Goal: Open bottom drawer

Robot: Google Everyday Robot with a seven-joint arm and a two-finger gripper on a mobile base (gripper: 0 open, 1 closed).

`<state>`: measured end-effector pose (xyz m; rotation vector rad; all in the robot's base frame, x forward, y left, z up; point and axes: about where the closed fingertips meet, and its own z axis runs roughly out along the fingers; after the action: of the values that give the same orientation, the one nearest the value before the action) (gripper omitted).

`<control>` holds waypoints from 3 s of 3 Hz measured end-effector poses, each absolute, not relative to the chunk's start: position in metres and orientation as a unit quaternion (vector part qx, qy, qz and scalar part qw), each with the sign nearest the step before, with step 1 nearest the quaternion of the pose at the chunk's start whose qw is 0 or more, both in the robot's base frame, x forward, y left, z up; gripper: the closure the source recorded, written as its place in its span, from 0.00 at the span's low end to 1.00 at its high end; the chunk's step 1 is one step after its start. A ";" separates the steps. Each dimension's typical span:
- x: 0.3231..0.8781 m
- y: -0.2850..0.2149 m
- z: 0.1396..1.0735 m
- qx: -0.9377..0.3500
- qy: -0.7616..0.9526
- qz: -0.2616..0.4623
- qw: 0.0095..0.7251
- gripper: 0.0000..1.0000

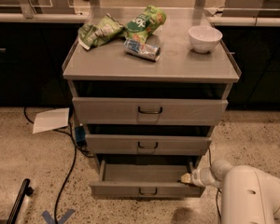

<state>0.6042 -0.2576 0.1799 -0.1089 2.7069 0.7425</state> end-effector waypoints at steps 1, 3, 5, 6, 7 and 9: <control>0.594 -0.259 0.171 -0.021 0.949 0.274 0.154 1.00; 0.573 -0.261 0.170 0.001 0.945 0.287 0.154 1.00; 0.534 -0.263 0.172 0.031 0.936 0.310 0.162 1.00; 0.530 -0.262 0.174 0.034 0.934 0.314 0.164 1.00; 0.515 -0.265 0.181 0.040 0.928 0.324 0.182 1.00; 0.507 -0.277 0.261 -0.004 0.902 0.293 0.318 1.00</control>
Offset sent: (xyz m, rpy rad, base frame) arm -0.1010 -0.0225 -0.0430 0.1762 0.1071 -0.1908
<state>0.5070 -0.2770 0.2613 -0.0118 2.3727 0.7698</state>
